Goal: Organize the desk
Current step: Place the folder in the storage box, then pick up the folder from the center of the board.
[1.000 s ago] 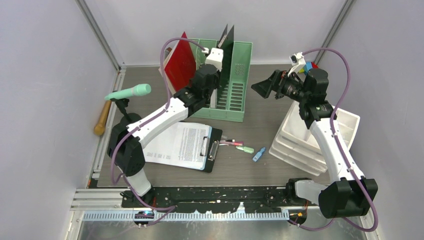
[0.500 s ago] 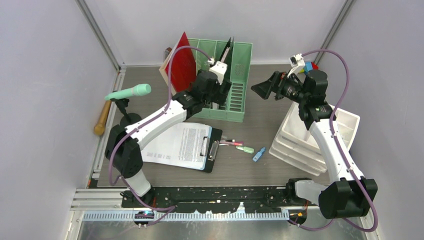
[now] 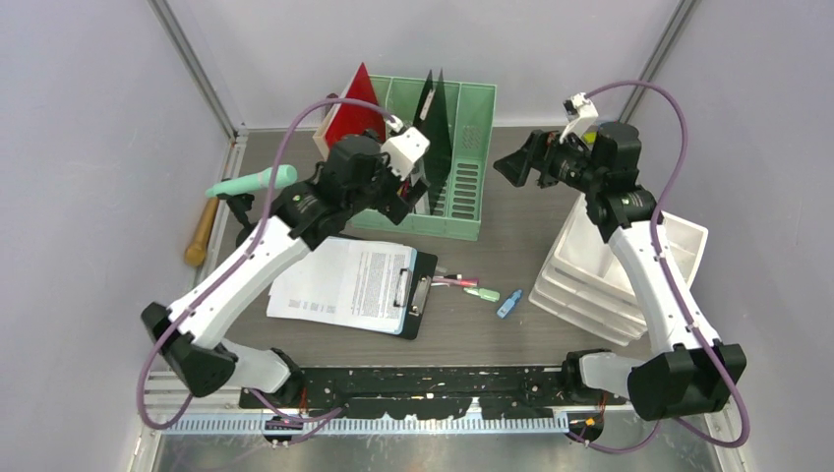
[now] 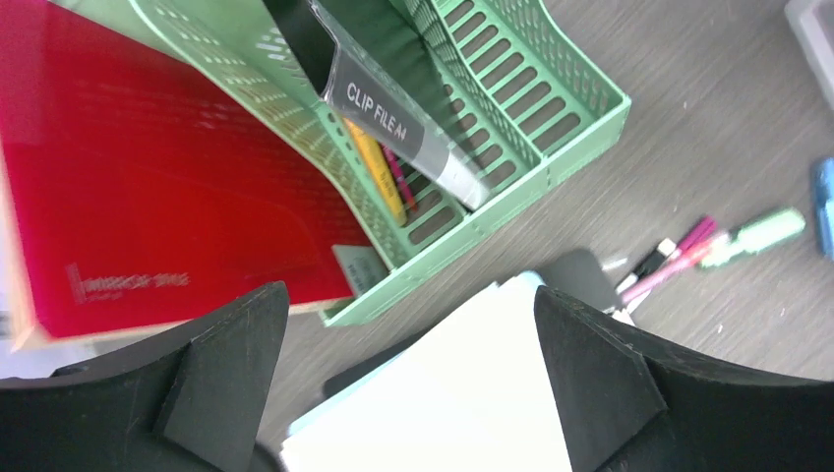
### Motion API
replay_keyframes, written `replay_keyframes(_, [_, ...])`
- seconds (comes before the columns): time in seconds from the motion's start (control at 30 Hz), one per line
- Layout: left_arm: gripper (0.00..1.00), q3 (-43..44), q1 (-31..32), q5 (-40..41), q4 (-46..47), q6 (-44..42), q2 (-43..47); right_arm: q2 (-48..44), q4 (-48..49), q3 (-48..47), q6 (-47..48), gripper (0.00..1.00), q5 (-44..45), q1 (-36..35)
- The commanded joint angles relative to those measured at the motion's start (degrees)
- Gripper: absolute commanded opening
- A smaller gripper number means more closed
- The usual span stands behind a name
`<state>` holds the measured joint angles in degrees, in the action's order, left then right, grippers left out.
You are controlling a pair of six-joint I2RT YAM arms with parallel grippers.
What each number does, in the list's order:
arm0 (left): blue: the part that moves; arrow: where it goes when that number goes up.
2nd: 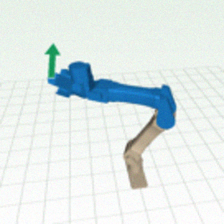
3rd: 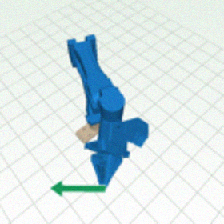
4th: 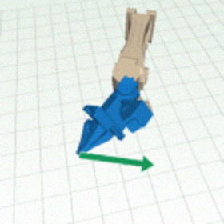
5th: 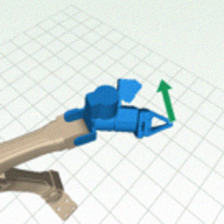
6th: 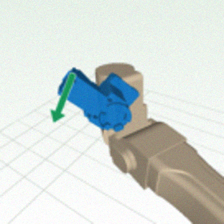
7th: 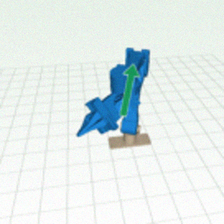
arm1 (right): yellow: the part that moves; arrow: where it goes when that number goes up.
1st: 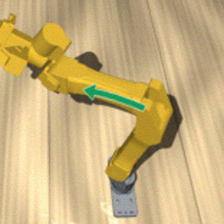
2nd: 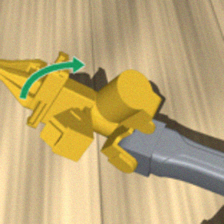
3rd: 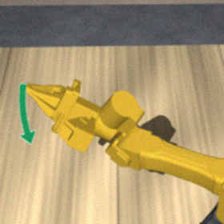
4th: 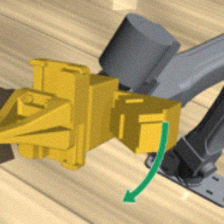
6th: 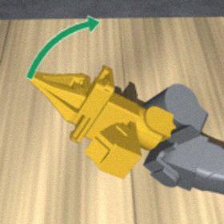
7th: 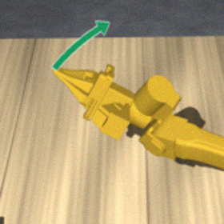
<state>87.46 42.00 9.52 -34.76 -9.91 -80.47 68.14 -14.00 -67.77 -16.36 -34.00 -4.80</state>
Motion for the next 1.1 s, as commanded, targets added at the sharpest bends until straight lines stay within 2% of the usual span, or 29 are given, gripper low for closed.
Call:
replay_keyframes(0.0, [1.0, -1.0, -0.2, -1.9, -10.3, -11.2, 6.7, 4.0, -8.4, -6.8, 8.3, 0.94, 11.5, -6.3])
replay_keyframes(0.13, [1.0, -3.4, -0.4, -0.7, -14.4, -14.9, 11.1, 7.6, -12.3, -8.7, 15.3, 0.94, 21.8, -13.4])
replay_keyframes(0.4, [1.0, -11.5, -1.6, -2.2, -23.3, -21.0, 16.9, 13.9, -13.7, -5.1, 29.8, 0.89, 31.5, -23.7])
replay_keyframes(0.53, [1.0, -17.6, -3.0, -0.3, -26.1, -22.4, 20.0, 14.8, -13.2, -1.7, 34.2, 0.87, 29.5, -28.1])
replay_keyframes(0.67, [1.0, -22.8, -9.0, -2.2, -26.6, -22.2, 22.8, 14.5, -13.8, 0.2, 36.3, 0.88, 23.7, -32.0])
replay_keyframes(0.83, [1.0, -28.2, -19.2, -7.6, -26.7, -22.8, 24.1, 15.0, -10.7, 2.6, 34.0, 0.91, 21.5, -37.3])
replay_keyframes(1.07, [1.0, -35.9, -26.1, -5.9, -28.5, -23.3, 25.0, 16.9, 1.1, 6.3, 17.7, 0.92, 20.6, -40.0])
